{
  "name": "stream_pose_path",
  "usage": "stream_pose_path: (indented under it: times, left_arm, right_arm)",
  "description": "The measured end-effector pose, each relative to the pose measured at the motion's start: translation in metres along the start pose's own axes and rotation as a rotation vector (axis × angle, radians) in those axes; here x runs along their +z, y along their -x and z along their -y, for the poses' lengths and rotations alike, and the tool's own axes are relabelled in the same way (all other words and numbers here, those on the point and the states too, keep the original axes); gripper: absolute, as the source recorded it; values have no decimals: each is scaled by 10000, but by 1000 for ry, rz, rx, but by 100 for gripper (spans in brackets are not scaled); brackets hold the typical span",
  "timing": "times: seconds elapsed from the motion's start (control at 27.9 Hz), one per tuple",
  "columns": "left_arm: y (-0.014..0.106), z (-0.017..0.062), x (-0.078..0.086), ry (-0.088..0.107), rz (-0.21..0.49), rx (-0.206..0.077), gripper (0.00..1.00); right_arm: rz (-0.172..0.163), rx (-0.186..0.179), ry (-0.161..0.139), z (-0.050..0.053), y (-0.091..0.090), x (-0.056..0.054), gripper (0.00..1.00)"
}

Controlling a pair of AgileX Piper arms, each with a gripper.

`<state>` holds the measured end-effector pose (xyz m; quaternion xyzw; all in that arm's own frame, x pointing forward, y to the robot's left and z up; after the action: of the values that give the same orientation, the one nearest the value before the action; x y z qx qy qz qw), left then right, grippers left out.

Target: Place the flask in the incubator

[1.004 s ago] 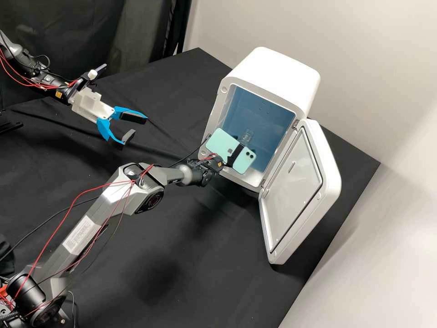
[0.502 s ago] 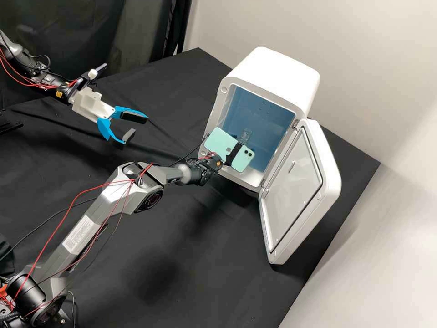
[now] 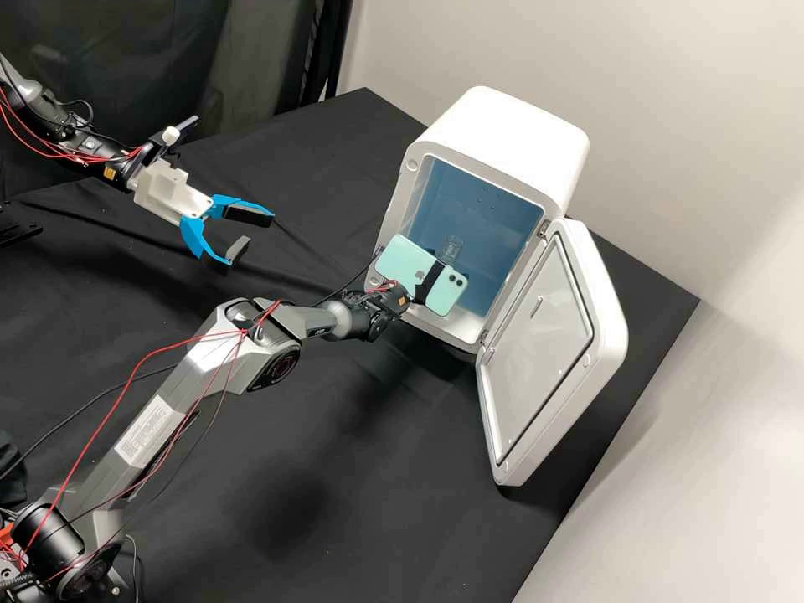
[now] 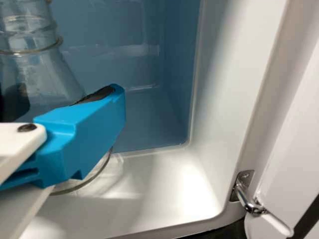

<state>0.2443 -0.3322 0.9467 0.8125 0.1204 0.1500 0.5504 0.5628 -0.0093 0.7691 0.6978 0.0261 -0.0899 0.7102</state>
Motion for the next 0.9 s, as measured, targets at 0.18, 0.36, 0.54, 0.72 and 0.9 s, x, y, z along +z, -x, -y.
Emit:
stream_pose_path:
  times: [0.18,0.36,0.54,0.72,0.9]
  left_arm:
    - [0,0,0,0,0,0,100]
    - [0,0,0,0,0,0,100]
    - [0,0,0,0,0,0,100]
    - [0,0,0,0,0,0,100]
    - [0,0,0,0,0,0,100]
  right_arm:
    - [5,1,-3,10,-4,15,100]
    - [7,3,-10,8,-4,16,100]
    - [7,3,-10,8,-4,16,100]
    - [7,3,-10,8,-4,16,100]
    - [7,3,-10,8,-4,16,100]
